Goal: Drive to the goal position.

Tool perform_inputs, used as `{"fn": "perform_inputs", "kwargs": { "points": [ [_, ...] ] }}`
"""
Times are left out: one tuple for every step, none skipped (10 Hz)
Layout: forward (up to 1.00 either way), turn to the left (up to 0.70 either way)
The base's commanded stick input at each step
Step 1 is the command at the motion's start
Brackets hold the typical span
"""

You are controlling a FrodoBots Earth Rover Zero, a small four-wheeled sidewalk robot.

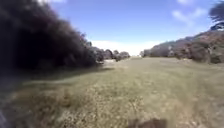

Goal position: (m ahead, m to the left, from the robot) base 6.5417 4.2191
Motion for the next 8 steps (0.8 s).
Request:
{"fn": "perform_inputs", "kwargs": {
  "points": [
    [0.70,0.00],
    [0.70,0.00],
    [0.70,0.00],
    [0.70,0.00],
    [0.70,0.00],
    [0.70,0.00],
    [0.70,0.00],
    [0.70,0.00]
  ]
}}
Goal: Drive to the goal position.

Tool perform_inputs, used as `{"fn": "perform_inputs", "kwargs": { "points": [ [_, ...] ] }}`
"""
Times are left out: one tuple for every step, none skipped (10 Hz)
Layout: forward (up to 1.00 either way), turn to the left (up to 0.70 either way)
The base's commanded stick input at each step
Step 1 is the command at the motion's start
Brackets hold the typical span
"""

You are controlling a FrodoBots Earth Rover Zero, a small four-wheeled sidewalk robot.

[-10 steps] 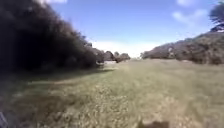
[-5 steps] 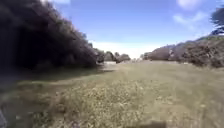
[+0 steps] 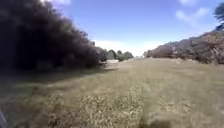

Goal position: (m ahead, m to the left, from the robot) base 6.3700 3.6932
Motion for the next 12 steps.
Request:
{"fn": "perform_inputs", "kwargs": {
  "points": [
    [0.70,0.00],
    [0.70,0.00],
    [0.70,0.00],
    [0.70,0.00],
    [0.70,0.00],
    [0.70,-0.06],
    [0.70,-0.15],
    [0.70,-0.31],
    [0.70,-0.19],
    [0.70,-0.07],
    [0.70,-0.03],
    [0.70,-0.01]
  ]
}}
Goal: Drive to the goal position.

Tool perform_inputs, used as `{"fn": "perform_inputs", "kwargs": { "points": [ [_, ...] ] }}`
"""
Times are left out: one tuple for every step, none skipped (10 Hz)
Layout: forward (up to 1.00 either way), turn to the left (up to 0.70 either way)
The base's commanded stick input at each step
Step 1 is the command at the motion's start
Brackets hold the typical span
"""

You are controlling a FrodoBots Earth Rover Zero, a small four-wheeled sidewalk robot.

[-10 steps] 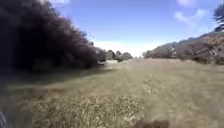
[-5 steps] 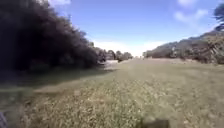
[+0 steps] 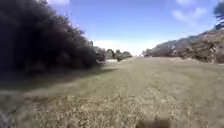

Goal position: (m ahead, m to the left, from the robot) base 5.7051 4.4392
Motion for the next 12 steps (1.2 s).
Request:
{"fn": "perform_inputs", "kwargs": {
  "points": [
    [0.70,0.00],
    [0.70,0.00],
    [0.70,0.00],
    [0.70,0.00],
    [0.70,0.00],
    [0.70,0.00],
    [0.70,0.00],
    [0.70,0.00],
    [0.70,0.00],
    [0.70,0.00],
    [0.70,0.00],
    [0.70,0.00]
  ]
}}
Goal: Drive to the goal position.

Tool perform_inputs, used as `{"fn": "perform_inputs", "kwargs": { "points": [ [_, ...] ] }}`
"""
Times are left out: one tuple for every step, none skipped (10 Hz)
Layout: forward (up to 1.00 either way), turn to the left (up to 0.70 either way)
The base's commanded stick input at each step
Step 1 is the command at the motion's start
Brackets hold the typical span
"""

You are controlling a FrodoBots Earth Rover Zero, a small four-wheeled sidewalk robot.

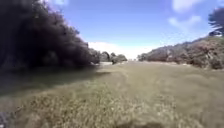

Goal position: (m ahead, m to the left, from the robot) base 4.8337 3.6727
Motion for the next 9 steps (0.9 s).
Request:
{"fn": "perform_inputs", "kwargs": {
  "points": [
    [0.70,0.00],
    [0.70,0.00],
    [0.70,0.00],
    [0.70,0.00],
    [0.70,0.00],
    [0.70,0.00],
    [0.70,0.00],
    [0.70,0.00],
    [0.70,0.00]
  ]
}}
